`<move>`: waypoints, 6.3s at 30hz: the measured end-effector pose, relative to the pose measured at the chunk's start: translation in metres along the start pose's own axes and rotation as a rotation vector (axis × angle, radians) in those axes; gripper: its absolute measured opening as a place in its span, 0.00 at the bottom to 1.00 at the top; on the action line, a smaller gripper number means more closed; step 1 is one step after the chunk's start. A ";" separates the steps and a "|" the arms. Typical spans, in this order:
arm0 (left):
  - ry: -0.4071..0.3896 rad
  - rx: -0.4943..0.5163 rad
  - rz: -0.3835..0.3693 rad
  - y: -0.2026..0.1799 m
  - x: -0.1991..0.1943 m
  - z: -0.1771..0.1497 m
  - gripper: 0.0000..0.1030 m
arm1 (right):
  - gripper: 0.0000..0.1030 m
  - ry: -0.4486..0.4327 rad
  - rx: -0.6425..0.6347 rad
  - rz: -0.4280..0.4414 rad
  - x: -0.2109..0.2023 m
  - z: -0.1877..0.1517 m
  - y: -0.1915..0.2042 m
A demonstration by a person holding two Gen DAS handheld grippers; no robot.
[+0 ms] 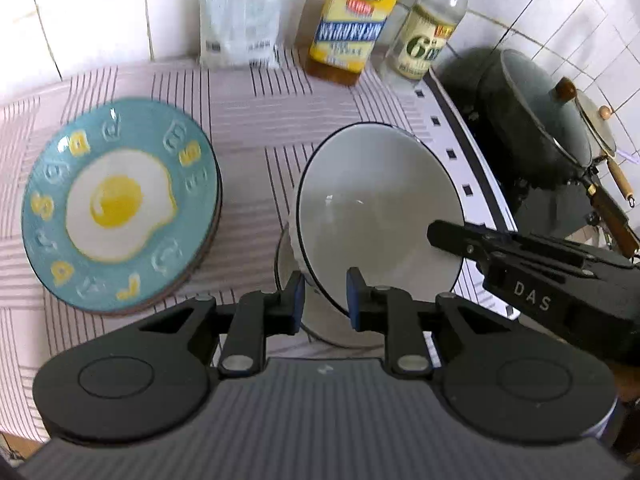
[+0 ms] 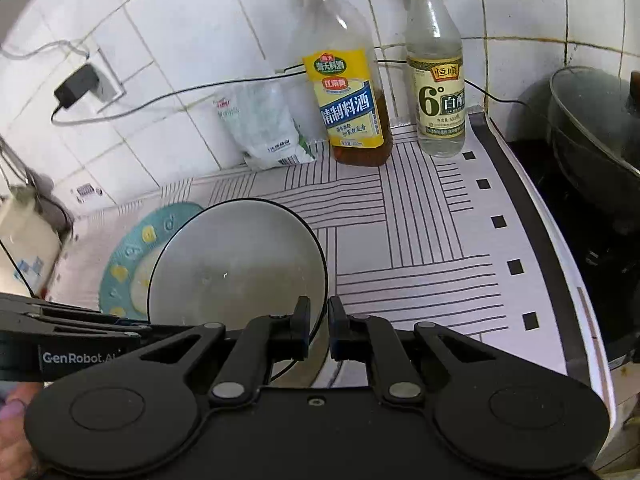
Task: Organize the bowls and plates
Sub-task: 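Lower the nested bowls into the white bowl beside the white bag, then lift the three stacked bowls and carry them over the plate stack, then lower the bowl stack onto the blue egg plate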
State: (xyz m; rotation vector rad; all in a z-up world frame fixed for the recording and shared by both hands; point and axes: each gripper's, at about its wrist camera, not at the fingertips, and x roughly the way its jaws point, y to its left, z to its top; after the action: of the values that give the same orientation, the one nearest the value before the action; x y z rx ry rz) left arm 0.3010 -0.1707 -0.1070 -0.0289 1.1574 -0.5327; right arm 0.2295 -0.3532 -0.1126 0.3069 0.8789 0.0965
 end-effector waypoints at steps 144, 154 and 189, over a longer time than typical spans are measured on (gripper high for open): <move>-0.200 -0.063 0.069 0.183 -0.044 0.013 0.39 | 0.99 -0.254 -0.542 0.306 0.134 -0.025 0.173; -0.169 -0.028 0.084 0.181 -0.023 0.022 0.39 | 0.99 -0.213 -0.510 0.253 0.149 -0.027 0.171; -0.303 -0.119 0.143 0.176 -0.056 -0.007 0.73 | 0.99 -0.184 -0.359 0.092 0.095 -0.064 0.190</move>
State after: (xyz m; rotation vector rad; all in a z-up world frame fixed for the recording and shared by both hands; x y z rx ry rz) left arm 0.3469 0.0086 -0.1130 -0.1246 0.8858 -0.3190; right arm 0.2488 -0.1383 -0.1642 0.0190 0.6499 0.3036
